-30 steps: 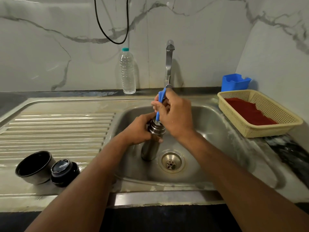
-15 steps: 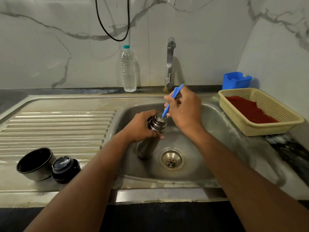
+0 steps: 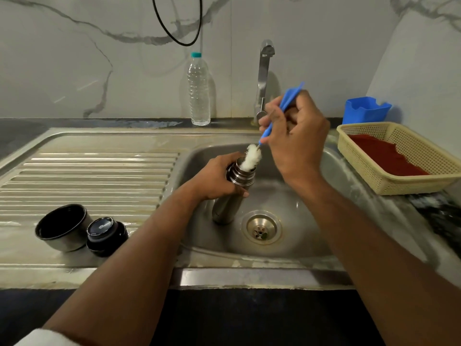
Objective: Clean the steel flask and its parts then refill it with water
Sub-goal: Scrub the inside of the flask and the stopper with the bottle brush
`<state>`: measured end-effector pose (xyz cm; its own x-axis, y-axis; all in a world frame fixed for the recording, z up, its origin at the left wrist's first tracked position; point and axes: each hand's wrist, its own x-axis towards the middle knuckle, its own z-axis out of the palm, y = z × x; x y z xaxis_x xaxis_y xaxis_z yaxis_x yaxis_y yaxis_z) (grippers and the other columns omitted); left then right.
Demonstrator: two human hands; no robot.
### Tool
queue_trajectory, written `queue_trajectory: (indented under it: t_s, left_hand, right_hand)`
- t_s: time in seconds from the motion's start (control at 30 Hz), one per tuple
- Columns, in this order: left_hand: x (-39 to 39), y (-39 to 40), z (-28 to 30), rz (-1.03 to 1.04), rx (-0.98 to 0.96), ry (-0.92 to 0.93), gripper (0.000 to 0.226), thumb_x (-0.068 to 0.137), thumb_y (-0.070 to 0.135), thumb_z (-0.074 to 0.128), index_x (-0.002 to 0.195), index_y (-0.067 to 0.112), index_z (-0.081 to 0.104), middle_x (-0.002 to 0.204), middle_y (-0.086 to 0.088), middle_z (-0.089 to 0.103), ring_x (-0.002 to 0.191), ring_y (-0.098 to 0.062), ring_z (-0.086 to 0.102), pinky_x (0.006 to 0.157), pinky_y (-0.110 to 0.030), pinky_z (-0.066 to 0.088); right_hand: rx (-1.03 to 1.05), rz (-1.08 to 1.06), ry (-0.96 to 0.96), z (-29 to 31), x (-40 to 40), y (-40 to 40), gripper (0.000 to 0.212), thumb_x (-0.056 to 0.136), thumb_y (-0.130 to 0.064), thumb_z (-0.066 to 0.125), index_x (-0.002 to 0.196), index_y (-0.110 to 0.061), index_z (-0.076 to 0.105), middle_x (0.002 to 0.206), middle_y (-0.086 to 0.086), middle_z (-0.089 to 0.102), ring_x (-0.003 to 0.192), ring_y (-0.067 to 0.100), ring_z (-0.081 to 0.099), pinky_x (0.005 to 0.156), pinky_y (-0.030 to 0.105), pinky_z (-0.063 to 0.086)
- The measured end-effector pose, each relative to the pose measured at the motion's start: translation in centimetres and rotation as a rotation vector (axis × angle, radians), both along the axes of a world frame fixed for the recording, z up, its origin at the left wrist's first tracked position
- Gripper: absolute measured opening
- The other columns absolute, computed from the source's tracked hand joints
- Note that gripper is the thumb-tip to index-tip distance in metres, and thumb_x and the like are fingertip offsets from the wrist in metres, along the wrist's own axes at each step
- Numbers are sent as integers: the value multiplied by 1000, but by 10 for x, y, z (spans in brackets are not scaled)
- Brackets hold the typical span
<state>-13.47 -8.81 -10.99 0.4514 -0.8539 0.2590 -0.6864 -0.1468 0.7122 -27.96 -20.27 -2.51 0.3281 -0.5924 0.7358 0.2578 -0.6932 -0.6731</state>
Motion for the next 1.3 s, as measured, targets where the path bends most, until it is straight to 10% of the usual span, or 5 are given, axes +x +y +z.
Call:
queue_trajectory:
  t_s: [0.6, 0.77, 0.87, 1.13, 1.3]
  left_hand:
    - [4, 0, 0, 19, 60, 25, 96, 53, 46, 92, 139, 19, 59, 121, 3, 73, 116, -16, 69, 107, -48, 54]
    - [1, -1, 0, -23, 11, 11, 87, 59, 38, 91, 138, 21, 60, 119, 4, 73, 114, -15, 70, 106, -49, 54]
    - [-2, -3, -3, -45, 28, 2, 84, 63, 36, 90, 139, 21, 59, 122, 4, 72, 116, -13, 68, 107, -44, 54]
    - [-10, -5, -2, -83, 44, 30, 73, 68, 14, 94, 132, 26, 62, 119, 7, 70, 114, -10, 66, 104, -30, 51]
    - [-20, -4, 3, -122, 68, -12, 71, 64, 18, 95, 127, 18, 64, 115, 3, 73, 108, -15, 69, 101, -44, 55]
  right_hand:
    - [-41, 45, 220, -2, 4, -6, 11, 97, -20, 73, 100, -10, 69, 81, -4, 76, 71, 2, 75, 70, 29, 65]
    - [-50, -16, 281, 26, -16, -14, 54, 79, -25, 91, 121, -15, 59, 93, -3, 75, 73, 4, 75, 70, 27, 64]
    - [-276, -204, 337, 37, -28, -10, 85, 71, -25, 96, 140, -20, 47, 114, -6, 67, 92, 7, 69, 77, 24, 58]
    - [-1493, -320, 1219, 60, -46, 4, 27, 91, -36, 73, 113, -23, 65, 106, 4, 73, 112, 31, 65, 122, 61, 20]
    - [-1766, -166, 1083, 42, -48, 3, 4, 95, -12, 60, 97, -14, 63, 81, 9, 64, 80, 30, 62, 106, 49, 38]
